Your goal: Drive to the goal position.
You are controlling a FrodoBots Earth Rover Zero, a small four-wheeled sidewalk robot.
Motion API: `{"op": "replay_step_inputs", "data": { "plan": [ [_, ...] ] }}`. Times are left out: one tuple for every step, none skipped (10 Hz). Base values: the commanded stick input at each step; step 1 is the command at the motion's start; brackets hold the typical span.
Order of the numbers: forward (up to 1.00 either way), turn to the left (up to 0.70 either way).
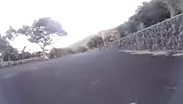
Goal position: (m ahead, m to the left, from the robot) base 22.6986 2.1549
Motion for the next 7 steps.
{"op": "replay_step_inputs", "data": {
  "plan": [
    [0.70, 0.00],
    [0.70, 0.00],
    [0.70, 0.00],
    [0.70, 0.00],
    [0.70, 0.00],
    [0.70, 0.00],
    [0.70, 0.00]
  ]
}}
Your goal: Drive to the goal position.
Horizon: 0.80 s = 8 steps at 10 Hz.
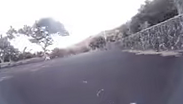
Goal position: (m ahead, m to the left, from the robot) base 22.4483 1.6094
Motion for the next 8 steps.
{"op": "replay_step_inputs", "data": {
  "plan": [
    [0.70, 0.00],
    [0.70, -0.15],
    [0.70, -0.35],
    [0.70, -0.35],
    [0.70, -0.35],
    [0.70, -0.35],
    [0.70, -0.35],
    [0.70, -0.35]
  ]
}}
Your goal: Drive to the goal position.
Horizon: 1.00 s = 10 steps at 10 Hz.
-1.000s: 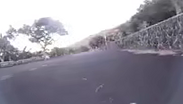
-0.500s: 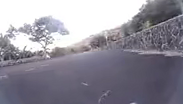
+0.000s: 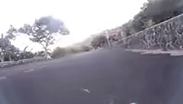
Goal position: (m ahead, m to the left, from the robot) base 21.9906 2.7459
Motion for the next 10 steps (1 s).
{"op": "replay_step_inputs", "data": {
  "plan": [
    [0.70, -0.35],
    [0.70, -0.35],
    [0.70, -0.35],
    [0.70, -0.35],
    [0.70, -0.35],
    [0.70, -0.35],
    [0.70, -0.35],
    [0.70, -0.35],
    [0.70, -0.35],
    [0.70, -0.20]
  ]
}}
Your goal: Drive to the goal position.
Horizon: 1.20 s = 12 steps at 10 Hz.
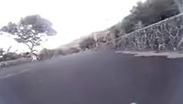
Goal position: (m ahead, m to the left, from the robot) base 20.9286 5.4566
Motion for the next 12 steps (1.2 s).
{"op": "replay_step_inputs", "data": {
  "plan": [
    [0.70, 0.00],
    [0.70, 0.00],
    [0.70, 0.00],
    [0.70, 0.00],
    [0.70, 0.00],
    [0.70, 0.00],
    [0.70, 0.00],
    [0.70, 0.00],
    [0.70, 0.00],
    [0.70, 0.00],
    [0.70, 0.00],
    [0.70, 0.00]
  ]
}}
